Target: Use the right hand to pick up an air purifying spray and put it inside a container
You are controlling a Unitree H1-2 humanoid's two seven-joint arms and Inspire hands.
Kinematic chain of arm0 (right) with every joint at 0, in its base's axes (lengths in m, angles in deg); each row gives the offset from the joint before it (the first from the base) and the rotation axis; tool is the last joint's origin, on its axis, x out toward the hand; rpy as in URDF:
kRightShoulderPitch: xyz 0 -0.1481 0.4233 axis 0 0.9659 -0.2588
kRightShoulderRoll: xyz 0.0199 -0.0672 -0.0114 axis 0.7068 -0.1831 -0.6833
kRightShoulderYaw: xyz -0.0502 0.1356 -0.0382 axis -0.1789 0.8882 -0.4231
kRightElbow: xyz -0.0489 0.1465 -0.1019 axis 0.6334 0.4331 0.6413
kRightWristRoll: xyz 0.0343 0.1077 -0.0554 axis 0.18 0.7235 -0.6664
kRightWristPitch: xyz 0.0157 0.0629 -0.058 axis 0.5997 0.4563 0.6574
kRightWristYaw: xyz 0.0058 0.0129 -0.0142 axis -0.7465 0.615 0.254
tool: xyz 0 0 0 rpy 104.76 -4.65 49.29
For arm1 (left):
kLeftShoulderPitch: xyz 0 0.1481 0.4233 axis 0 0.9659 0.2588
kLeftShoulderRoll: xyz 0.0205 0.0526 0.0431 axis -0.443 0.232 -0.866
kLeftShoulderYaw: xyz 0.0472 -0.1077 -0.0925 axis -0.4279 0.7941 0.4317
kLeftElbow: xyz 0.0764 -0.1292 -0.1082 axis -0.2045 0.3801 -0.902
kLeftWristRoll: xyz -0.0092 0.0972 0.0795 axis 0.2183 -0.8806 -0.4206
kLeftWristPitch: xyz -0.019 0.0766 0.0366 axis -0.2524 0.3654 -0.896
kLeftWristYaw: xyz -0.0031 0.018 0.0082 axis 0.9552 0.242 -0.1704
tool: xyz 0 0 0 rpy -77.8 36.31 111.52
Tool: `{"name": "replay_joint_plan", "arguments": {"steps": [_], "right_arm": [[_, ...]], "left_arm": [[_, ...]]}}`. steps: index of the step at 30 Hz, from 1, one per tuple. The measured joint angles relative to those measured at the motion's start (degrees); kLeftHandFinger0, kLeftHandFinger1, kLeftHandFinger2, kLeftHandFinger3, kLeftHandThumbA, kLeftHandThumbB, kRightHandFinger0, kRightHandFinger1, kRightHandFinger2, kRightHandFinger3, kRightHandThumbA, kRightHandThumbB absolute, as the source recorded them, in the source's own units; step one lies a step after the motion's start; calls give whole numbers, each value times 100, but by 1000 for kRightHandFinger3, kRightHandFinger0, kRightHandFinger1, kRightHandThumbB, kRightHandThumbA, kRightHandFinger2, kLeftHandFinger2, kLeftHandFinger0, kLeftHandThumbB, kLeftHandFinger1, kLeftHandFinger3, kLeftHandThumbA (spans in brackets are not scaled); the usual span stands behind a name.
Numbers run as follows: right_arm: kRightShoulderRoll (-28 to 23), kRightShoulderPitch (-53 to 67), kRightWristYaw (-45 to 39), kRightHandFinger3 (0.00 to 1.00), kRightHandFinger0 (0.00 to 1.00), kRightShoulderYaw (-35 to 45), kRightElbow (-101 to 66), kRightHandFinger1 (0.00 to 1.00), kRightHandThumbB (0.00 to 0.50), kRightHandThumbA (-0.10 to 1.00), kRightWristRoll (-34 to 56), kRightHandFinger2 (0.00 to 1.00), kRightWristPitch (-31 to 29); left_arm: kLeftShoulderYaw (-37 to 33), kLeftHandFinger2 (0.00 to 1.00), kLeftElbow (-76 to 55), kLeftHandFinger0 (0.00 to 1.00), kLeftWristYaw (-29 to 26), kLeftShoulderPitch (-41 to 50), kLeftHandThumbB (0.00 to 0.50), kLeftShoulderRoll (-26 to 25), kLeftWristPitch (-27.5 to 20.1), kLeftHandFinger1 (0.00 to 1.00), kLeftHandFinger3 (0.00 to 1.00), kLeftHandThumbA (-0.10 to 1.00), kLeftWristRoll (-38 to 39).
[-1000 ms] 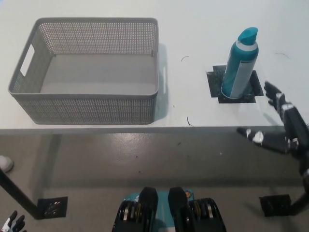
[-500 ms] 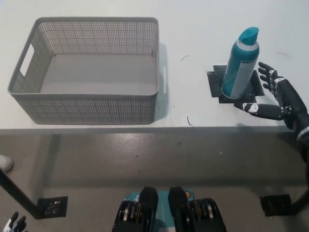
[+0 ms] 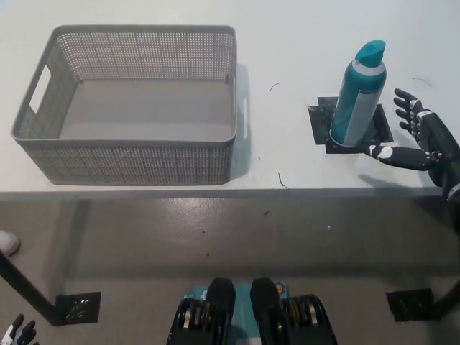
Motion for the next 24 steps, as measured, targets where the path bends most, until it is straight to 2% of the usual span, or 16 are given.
{"name": "replay_joint_plan", "arguments": {"steps": [3, 4, 8, 10, 11, 20, 24], "right_arm": [[10, -31, -6, 1000, 1000, 41, 248, 1000, 500, 1000, 34, 1000, -85], [23, -72, -5, 1000, 1000, 51, 433, 1000, 500, 1000, 39, 1000, -141], [89, -331, -1, 1000, 1000, 51, 1088, 1000, 500, 1000, 40, 1000, -349], [115, -496, 5, 1000, 1000, 51, 1351, 1000, 500, 1000, 40, 1000, -432], [143, -688, 18, 1000, 1000, 51, 1604, 1000, 500, 1000, 35, 1000, -488], [435, -1466, 185, 1000, 1000, 81, 2308, 1000, 500, 1000, 27, 1000, -535], [492, -1695, 266, 1000, 1000, 99, 2823, 1000, 500, 1000, 28, 1000, -728]], "left_arm": [[-1, 1000, -3, 1000, -1, 4, 351, 0, -4, 1000, 1000, 1000, 1], [-1, 1000, -3, 1000, -1, 4, 332, 0, -13, 1000, 1000, 1000, 1], [-3, 1000, -9, 1000, -2, 5, 352, 4, -35, 1000, 1000, 1000, -4], [-5, 1000, -15, 1000, -2, 5, 390, 4, -38, 1000, 1000, 1000, -6], [-4, 1000, -15, 1000, -2, 5, 391, 4, -39, 1000, 1000, 1000, -4], [-2, 1000, -40, 1000, -1, 1, 340, 4, -36, 1000, 1000, 1000, 3], [9, 1000, -41, 1000, -1, 0, 361, 4, -36, 1000, 1000, 1000, 11]]}}
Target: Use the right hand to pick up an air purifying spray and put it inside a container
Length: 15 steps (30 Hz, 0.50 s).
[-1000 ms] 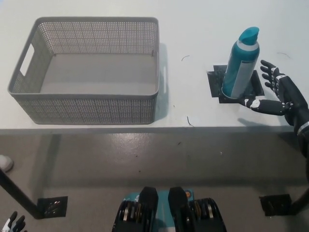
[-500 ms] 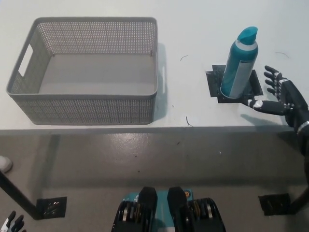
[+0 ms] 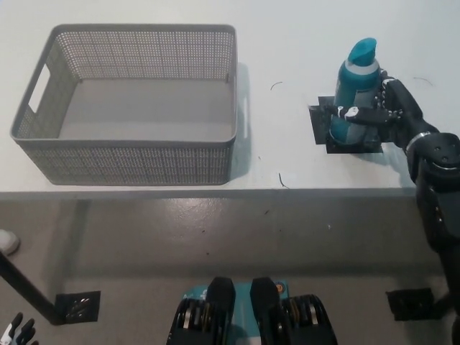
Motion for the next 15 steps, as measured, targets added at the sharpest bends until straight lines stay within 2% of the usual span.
{"name": "replay_joint_plan", "arguments": {"steps": [1, 2, 3, 4, 5, 6, 7, 8, 9, 10, 13, 14, 15], "right_arm": [[5, -47, 14, 1000, 1000, 14, 98, 1000, 500, 1000, 0, 1000, -54], [5, -75, 24, 1000, 1000, 14, 174, 1000, 471, 1000, -1, 1000, -122], [6, -101, 36, 1000, 1000, 14, 256, 1000, 449, 920, -4, 1000, -194], [9, -139, 54, 1000, 1000, 15, 374, 1000, 460, 871, -3, 1000, -275], [17, -171, 99, 931, 950, 24, 468, 892, 299, -5, -5, 772, -314], [30, -182, 166, 886, 619, 45, 518, 597, 358, -81, -13, 638, -342], [73, -182, 299, 638, 507, 96, 532, 534, 364, -99, -27, 582, -348], [110, -181, 378, 578, 472, 129, 535, 490, 343, -100, -32, 546, -352], [183, -177, 518, 532, 406, 198, 535, 422, 343, -100, -39, 486, -365], [259, -176, 648, 507, 378, 276, 536, 398, 331, -100, -39, 469, -388], [489, -165, 991, 528, 407, 556, 594, 426, 341, -100, -20, 489, -517], [556, -157, 1069, 522, 369, 619, 614, 395, 354, -100, -15, 471, -559], [621, -141, 1167, 507, 330, 675, 627, 366, 362, -100, -14, 451, -630]], "left_arm": [[2, 1000, 1, 1000, 0, -1, 365, -1, 0, 1000, 1000, 1000, 1], [2, 1000, 0, 1000, 0, 0, 348, -1, 1, 1000, 1000, 1000, 2], [2, 1000, -1, 1000, 0, 0, 349, -1, 1, 1000, 1000, 1000, 3], [3, 1000, 0, 1000, 0, -1, 350, -1, 1, 1000, 1000, 1000, 3], [3, 1000, 0, 1000, 1, -2, 348, -2, 1, 1000, 1000, 1000, 6], [3, 1000, 0, 1000, 0, -3, 348, -1, 2, 1000, 1000, 1000, 8], [2, 1000, 2, 1000, 0, -3, 351, -1, 5, 1000, 1000, 1000, 8], [1, 1000, 3, 1000, 0, -3, 350, 0, 6, 1000, 1000, 1000, 8], [-3, 1000, 4, 1000, 0, -4, 348, 1, 8, 1000, 1000, 1000, 8], [-6, 1000, 4, 1000, 0, -5, 350, 1, 9, 1000, 1000, 1000, 8], [-6, 1000, 1, 1000, 0, -5, 353, 2, 11, 1000, 1000, 1000, 8], [-6, 1000, 0, 1000, 0, -5, 340, 2, 17, 1000, 1000, 1000, 7], [-6, 1000, -1, 1000, 0, -7, 347, 2, 27, 1000, 1000, 1000, 7]]}}
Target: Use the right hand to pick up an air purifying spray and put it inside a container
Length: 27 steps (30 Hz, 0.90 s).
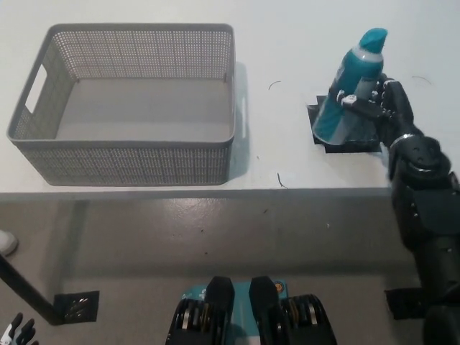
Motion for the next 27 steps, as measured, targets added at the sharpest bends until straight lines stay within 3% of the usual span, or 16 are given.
{"name": "replay_joint_plan", "arguments": {"steps": [1, 3, 6, 9, 12, 16, 18, 21, 27], "right_arm": [[63, 22, 97, 506, 325, 57, 2, 380, 346, -100, 0, 463, -61], [130, 35, 260, 461, 317, 141, 14, 350, 360, -100, 0, 429, -176], [143, 28, 450, 524, 349, 276, -15, 409, 334, -100, 15, 480, -297], [141, 25, 600, 523, 341, 370, -117, 403, 343, -100, 20, 495, -330], [139, 1, 681, 476, 341, 394, -400, 354, 409, -100, 18, 430, -321], [152, -154, 719, 447, 330, 323, -872, 368, 375, -100, 6, 439, -283], [199, -295, 726, 467, 352, 233, -1149, 391, 363, -100, 3, 481, -242], [268, -488, 686, 438, 304, -69, -1507, 315, 409, -100, -19, 423, -232], [648, -766, 523, 398, 328, -837, -1866, 315, 417, -100, -114, 395, -146]], "left_arm": [[0, 1000, 0, 1000, 0, -6, 365, 0, 11, 1000, 1000, 1000, 0], [0, 1000, -6, 1000, 1, -15, 344, -1, 36, 1000, 1000, 1000, -1], [0, 1000, -11, 1000, 1, -18, 363, -2, 56, 1000, 1000, 1000, -5], [0, 1000, -29, 1000, 1, -20, 360, -3, 87, 1000, 1000, 1000, -18], [0, 1000, -32, 1000, 1, -38, 351, -7, 121, 1000, 1000, 1000, -19], [0, 1000, -34, 1000, 1, -87, 368, -8, 151, 1000, 1000, 1000, -24], [-1, 1000, -56, 1000, 1, -90, 379, -9, 170, 1000, 1000, 1000, -39], [-7, 1000, -65, 1000, 1, -103, 355, -12, 177, 1000, 1000, 1000, -48], [-53, 1000, -77, 1000, 1, -106, 365, -13, 187, 1000, 1000, 1000, -102]]}}
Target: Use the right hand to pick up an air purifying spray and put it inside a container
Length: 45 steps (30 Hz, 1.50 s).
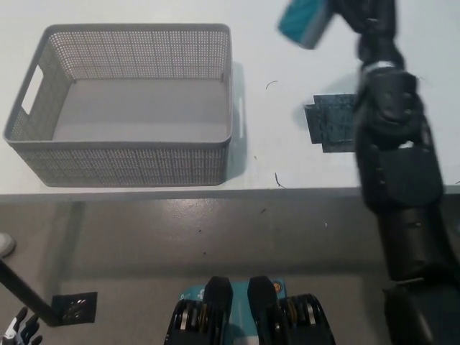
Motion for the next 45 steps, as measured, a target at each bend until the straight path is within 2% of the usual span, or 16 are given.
{"name": "replay_joint_plan", "arguments": {"steps": [5, 8, 12, 15, 17, 18, 20, 27, 30, 34, 35, 36, 37, 41, 45], "right_arm": [[329, -103, -145, 398, 314, -573, 200, 307, 407, -100, -135, 400, -3], [476, -186, -238, 393, 250, -833, 426, 266, 421, -100, -189, 378, -39], [731, -186, -369, 369, 231, -1195, 738, 260, 439, -100, -286, 363, -122], [873, -115, -450, 367, 211, -1363, 898, 239, 424, -100, -330, 345, -205], [948, -5, -502, 370, 172, -1583, 1082, 213, 418, -100, -411, 333, -364], [969, 40, -515, 391, 236, -1655, 1185, 270, 409, -100, -438, 375, -425], [1013, 140, -526, 412, 325, -1741, 1449, 318, 405, -100, -486, 405, -576], [989, 110, -502, 461, 394, -1740, 2405, 363, 397, -100, -592, 435, -1053], [975, -15, -495, 468, 384, -1721, 2611, 359, 381, -100, -634, 441, -1206], [938, -152, -440, 496, 437, -1708, 2872, 419, 368, -96, -705, 492, -1399], [935, -155, -431, 972, 714, -1706, 2880, 796, 441, 216, -721, 888, -1415], [928, -155, -414, 1000, 744, -1706, 2879, 834, 455, 226, -755, 919, -1440], [912, -154, -419, 1000, 1000, -1709, 2866, 1000, 498, 520, -789, 1000, -1439], [840, -91, -713, 1000, 1000, -1705, 2555, 1000, 500, 753, -761, 1000, -1186], [729, -89, -1001, 1000, 1000, -1602, 2147, 1000, 500, 763, -707, 1000, -921]], "left_arm": [[-65, 1000, -1, 1000, 0, -19, 388, 0, 0, 1000, 1000, 1000, -45], [-99, 1000, -6, 1000, 0, -34, 376, 0, 6, 1000, 1000, 1000, -68], [-161, 1000, -29, 1000, 0, -38, 378, 0, 19, 1000, 1000, 1000, -105], [-200, 1000, -32, 1000, 0, -42, 383, 0, 20, 1000, 1000, 1000, -131], [-225, 1000, -41, 1000, 0, -42, 364, 0, 29, 1000, 1000, 1000, -153], [-234, 1000, -53, 1000, 1, -41, 369, 0, 43, 1000, 1000, 1000, -160], [-243, 1000, -77, 1000, 1, -37, 375, 0, 70, 1000, 1000, 1000, -164], [-263, 1000, -136, 1000, 1, -27, 391, -2, 130, 1000, 1000, 1000, -169], [-265, 1000, -136, 1000, 2, -39, 400, -14, 139, 1000, 1000, 1000, -172], [-264, 1000, -135, 1000, 2, -37, 398, -29, 159, 1000, 1000, 1000, -174], [-264, 1000, -135, 1000, 2, -36, 399, -30, 160, 1000, 1000, 1000, -174], [-264, 1000, -135, 1000, 2, -34, 400, -32, 160, 1000, 1000, 1000, -174], [-266, 1000, -135, 1000, 2, -32, 382, -32, 160, 1000, 1000, 1000, -176], [-276, 1000, -132, 1000, 2, -18, 349, -31, 159, 1000, 1000, 1000, -187], [-294, 1000, -132, 1000, 3, -17, 317, -30, 163, 1000, 1000, 1000, -185]]}}
